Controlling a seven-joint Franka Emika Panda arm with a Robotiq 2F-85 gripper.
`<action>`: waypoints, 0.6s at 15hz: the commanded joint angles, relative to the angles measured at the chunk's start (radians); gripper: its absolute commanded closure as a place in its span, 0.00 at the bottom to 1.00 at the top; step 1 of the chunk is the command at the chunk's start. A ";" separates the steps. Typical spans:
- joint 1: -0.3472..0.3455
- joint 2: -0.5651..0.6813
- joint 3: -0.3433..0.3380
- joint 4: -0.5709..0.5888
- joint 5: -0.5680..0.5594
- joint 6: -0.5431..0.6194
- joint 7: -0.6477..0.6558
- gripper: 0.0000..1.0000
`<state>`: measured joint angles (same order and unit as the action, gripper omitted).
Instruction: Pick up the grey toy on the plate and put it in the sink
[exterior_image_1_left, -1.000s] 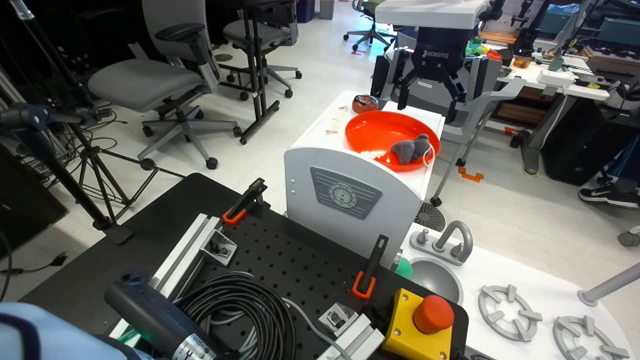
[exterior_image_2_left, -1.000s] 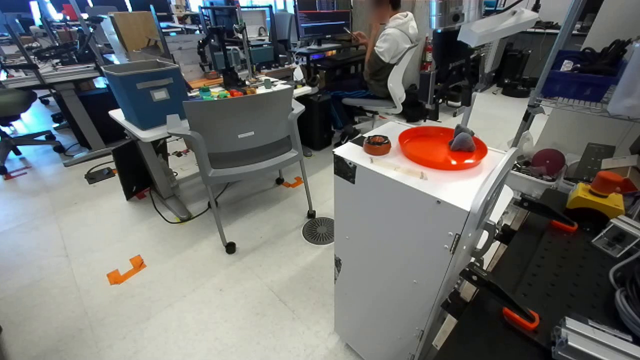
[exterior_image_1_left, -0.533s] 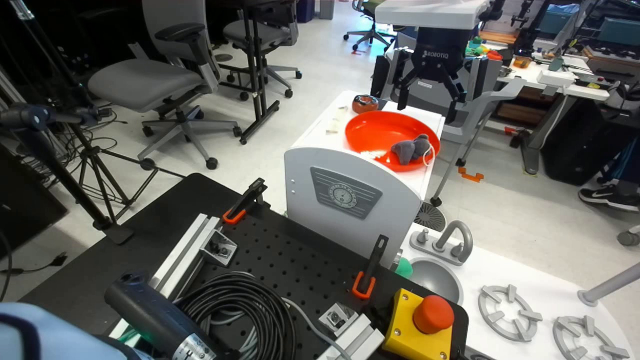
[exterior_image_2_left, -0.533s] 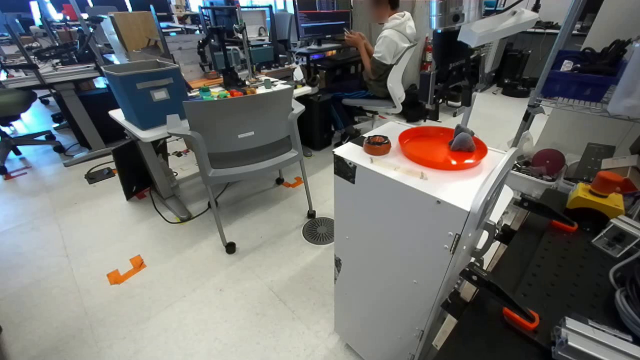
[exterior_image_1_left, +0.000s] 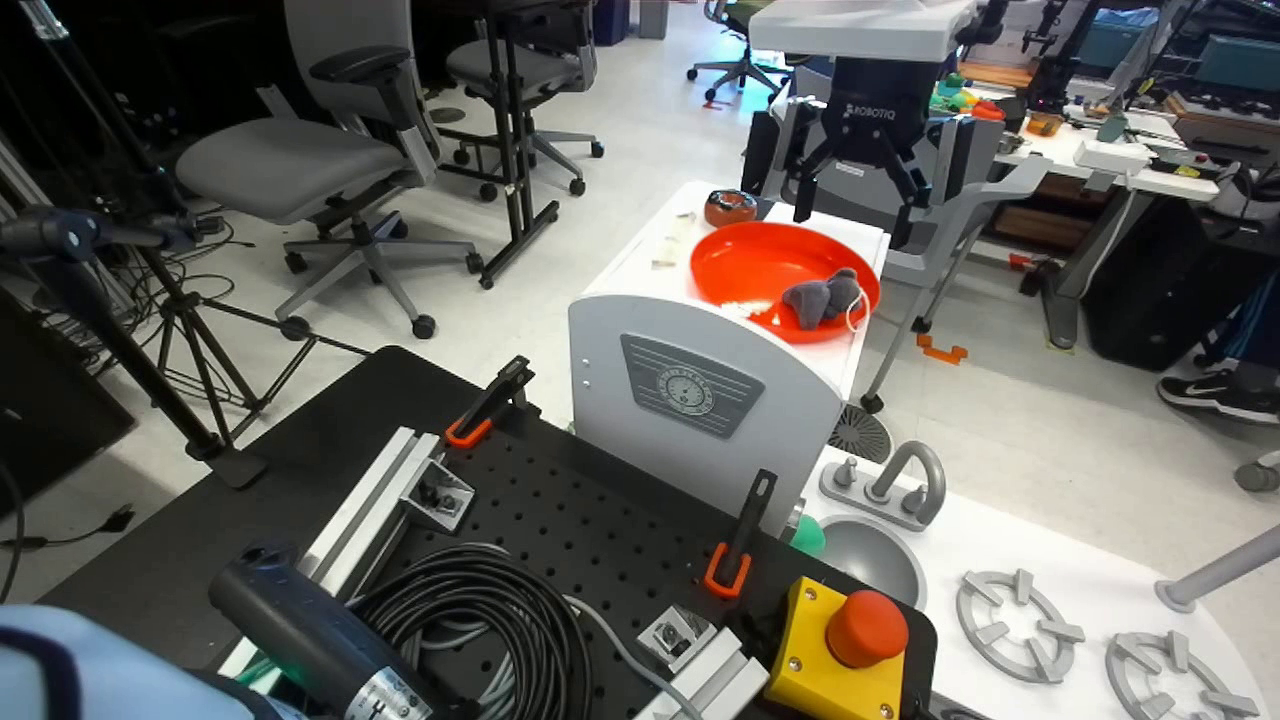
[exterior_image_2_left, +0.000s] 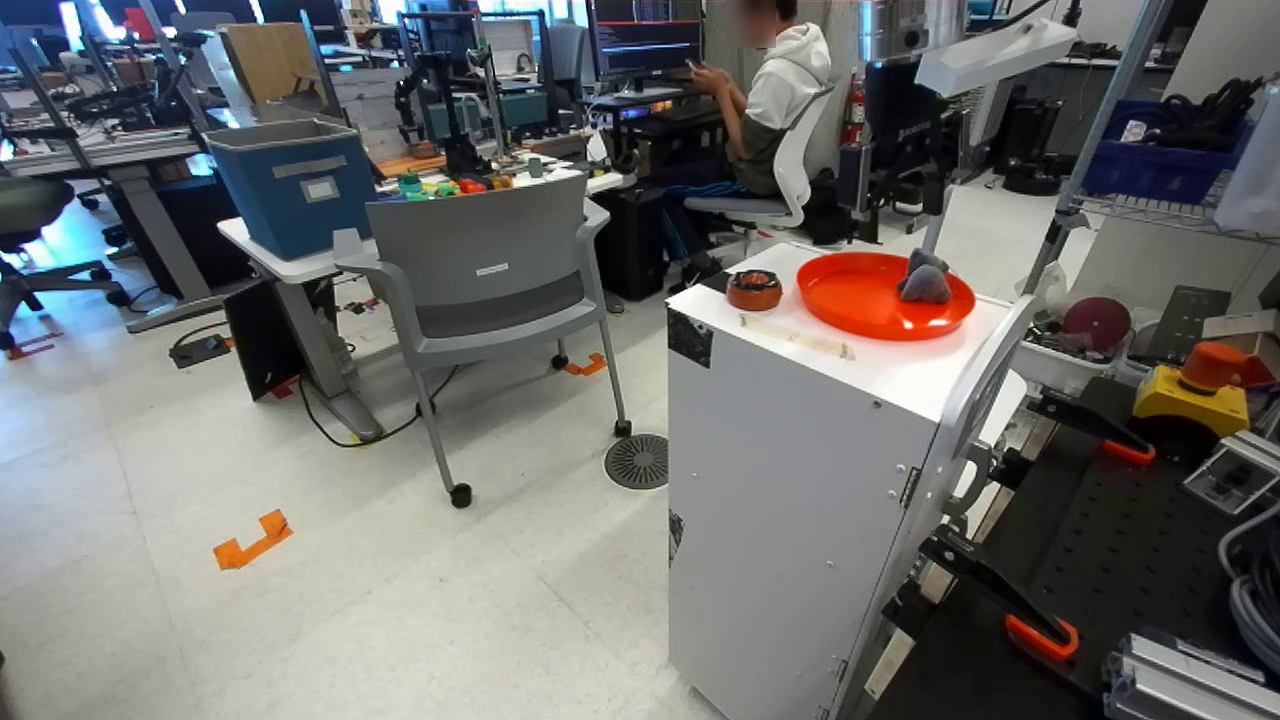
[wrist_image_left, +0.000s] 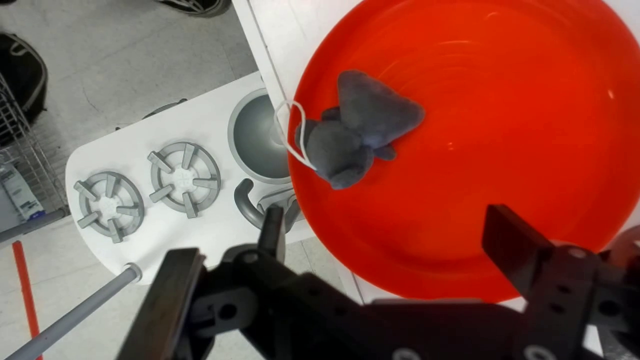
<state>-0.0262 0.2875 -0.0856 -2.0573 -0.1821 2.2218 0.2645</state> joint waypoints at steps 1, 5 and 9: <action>0.008 0.005 -0.007 0.008 -0.006 -0.007 0.005 0.00; 0.009 0.011 -0.005 0.011 0.004 0.000 0.013 0.00; 0.006 0.013 0.001 0.009 0.027 0.011 0.007 0.00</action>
<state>-0.0233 0.2898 -0.0855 -2.0573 -0.1796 2.2219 0.2681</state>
